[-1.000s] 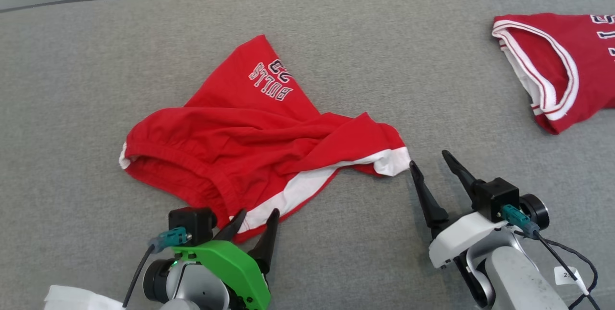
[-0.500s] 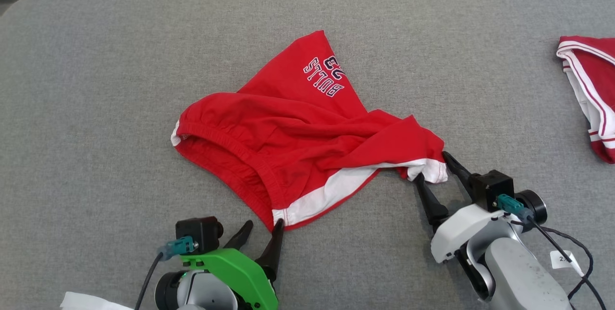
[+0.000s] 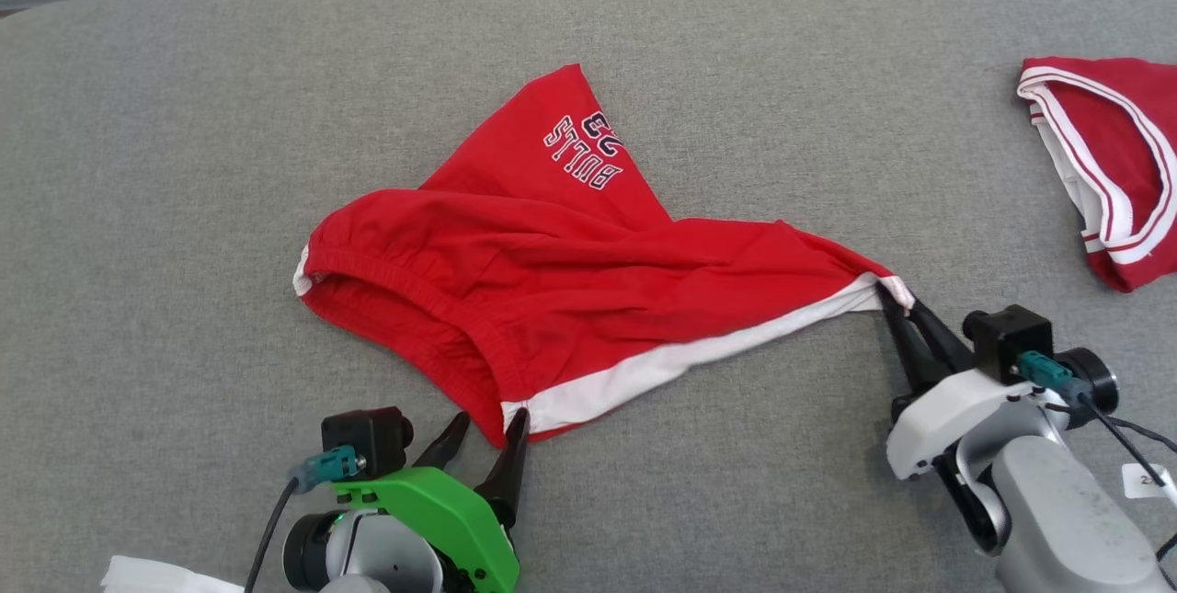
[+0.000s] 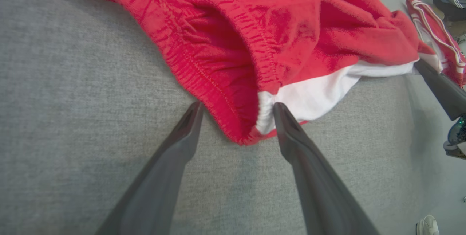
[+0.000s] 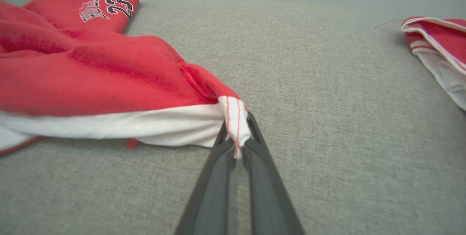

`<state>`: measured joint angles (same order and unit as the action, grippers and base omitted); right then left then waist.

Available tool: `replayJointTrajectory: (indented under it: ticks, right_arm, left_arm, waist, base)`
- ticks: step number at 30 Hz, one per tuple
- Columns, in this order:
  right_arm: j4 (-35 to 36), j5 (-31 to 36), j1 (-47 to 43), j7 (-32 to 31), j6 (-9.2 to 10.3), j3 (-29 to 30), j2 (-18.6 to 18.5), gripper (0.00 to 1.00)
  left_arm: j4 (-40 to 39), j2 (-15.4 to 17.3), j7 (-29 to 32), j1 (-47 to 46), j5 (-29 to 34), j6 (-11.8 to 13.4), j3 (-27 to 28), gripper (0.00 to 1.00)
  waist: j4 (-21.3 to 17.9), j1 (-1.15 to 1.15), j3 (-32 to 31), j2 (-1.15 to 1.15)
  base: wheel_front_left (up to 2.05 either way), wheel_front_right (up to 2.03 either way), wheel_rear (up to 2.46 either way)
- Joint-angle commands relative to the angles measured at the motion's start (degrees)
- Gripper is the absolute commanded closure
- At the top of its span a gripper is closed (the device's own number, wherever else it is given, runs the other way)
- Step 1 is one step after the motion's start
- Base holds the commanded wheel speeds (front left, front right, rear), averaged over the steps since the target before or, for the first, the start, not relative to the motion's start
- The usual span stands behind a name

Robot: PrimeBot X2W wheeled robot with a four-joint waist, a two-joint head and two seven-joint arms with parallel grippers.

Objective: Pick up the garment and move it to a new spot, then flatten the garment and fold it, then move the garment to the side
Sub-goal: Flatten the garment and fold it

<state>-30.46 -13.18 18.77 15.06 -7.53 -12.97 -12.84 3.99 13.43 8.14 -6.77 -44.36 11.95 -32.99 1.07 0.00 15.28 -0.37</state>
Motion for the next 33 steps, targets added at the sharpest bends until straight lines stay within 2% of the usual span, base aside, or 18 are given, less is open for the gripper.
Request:
replayJointTrajectory:
  ticks: [1, 7, 13, 14, 15, 16, 22, 25, 29, 33]
  right_arm:
    - [0.40, 0.14, -0.55, 0.15, 0.08, 0.48, -0.82, 1.00]
    - [2.71, 0.50, -4.81, -0.09, 0.08, 3.14, -5.21, 1.00]
    - [5.78, 0.39, -10.22, -1.69, 0.08, 5.23, -5.74, 1.00]
    - [6.14, 0.94, -10.43, -1.69, 0.08, 5.27, -5.57, 0.71]
    - [6.25, 1.43, -10.58, -1.87, 0.08, 5.41, -5.31, 0.08]
    - [6.09, 1.69, -10.57, -2.12, 0.08, 5.45, -4.85, 0.00]
    - [5.64, 4.98, -10.66, -1.20, 0.08, 7.83, -4.01, 0.00]
    - [7.36, 6.35, -12.68, -0.56, 0.08, 11.31, -3.76, 0.00]
    - [13.76, 8.29, -15.61, 0.14, 0.05, 17.18, -0.47, 0.00]
    - [22.29, 10.03, -19.48, 0.11, 0.05, 19.16, 3.52, 0.00]
  left_arm:
    - [-0.29, 0.33, -0.31, 0.09, -0.59, 0.31, 0.28, 0.00]
    - [-1.72, 1.18, -0.07, 1.30, -0.54, 1.05, 0.48, 0.00]
    - [-2.80, 2.22, 0.11, 2.57, -0.95, 1.67, 1.10, 0.00]
    - [-2.90, 2.52, 0.21, 2.78, -1.04, 1.74, 1.23, 0.00]
    - [-3.00, 2.88, 0.35, 2.97, -0.99, 1.79, 1.23, 0.00]
    - [-3.07, 3.17, 0.52, 3.09, -0.86, 1.81, 1.16, 0.00]
    - [-3.81, 4.75, -1.02, 3.94, 0.90, 1.64, 0.91, 0.00]
    - [-4.10, 5.50, -2.95, 5.38, 1.75, 1.68, 1.17, 0.00]
    - [-3.67, 7.02, -6.17, 7.14, 3.46, 2.20, 2.05, 0.00]
    - [-2.46, 7.61, -10.22, 8.73, 3.94, 2.17, 3.22, 0.00]
  waist:
    - [-0.59, 0.00, -0.30, 0.37]
    - [-2.02, 0.00, -0.62, 0.37]
    - [-4.20, 0.00, -0.83, 0.37]
    - [-4.66, 0.00, -0.87, 0.37]
    - [-5.11, 0.00, -0.95, 0.37]
    - [-5.48, 0.00, -1.09, 0.37]
    - [-5.93, 0.00, -3.66, 0.37]
    - [-5.34, 0.00, -5.99, 0.37]
    - [-4.43, 0.00, -8.59, 0.37]
    - [-3.41, 0.00, -10.43, 0.37]
  base:
    - [0.00, 0.00, 0.00]
    - [0.00, 0.00, 0.00]
    - [0.00, 0.00, 0.00]
    - [0.00, 0.00, 0.00]
    - [0.00, 0.00, 0.00]
    - [0.00, 0.00, 0.00]
    - [0.00, 0.00, 0.00]
    - [0.00, 0.00, 0.00]
    - [0.00, 0.00, 0.00]
    - [0.00, 0.00, 0.00]
